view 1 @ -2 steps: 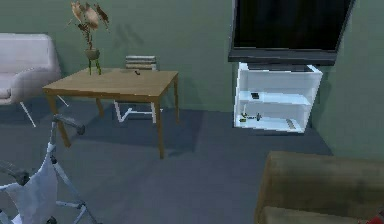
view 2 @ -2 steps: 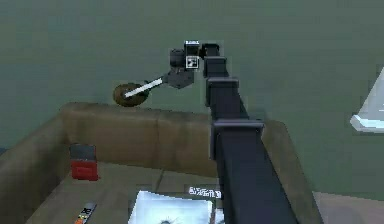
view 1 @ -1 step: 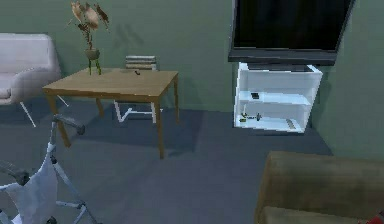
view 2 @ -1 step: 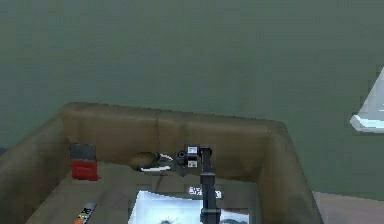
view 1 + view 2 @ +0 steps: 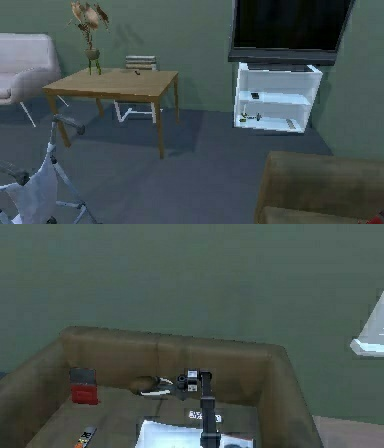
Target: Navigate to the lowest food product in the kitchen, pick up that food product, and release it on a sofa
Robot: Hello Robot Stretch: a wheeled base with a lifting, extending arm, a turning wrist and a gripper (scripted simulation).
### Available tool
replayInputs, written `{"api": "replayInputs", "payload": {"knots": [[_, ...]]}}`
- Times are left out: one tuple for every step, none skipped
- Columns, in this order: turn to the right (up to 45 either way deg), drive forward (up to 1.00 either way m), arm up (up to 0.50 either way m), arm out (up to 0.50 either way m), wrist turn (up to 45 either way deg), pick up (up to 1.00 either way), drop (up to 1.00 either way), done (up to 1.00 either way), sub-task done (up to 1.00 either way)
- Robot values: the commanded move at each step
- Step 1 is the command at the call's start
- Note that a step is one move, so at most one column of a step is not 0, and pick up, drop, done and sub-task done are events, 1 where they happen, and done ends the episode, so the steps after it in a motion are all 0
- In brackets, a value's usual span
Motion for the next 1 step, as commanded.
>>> {"api": "replayInputs", "payload": {"knots": [[0.0,0.00,0.00,0.00,0.0,0.00,1.00,0.00,0.00]]}}
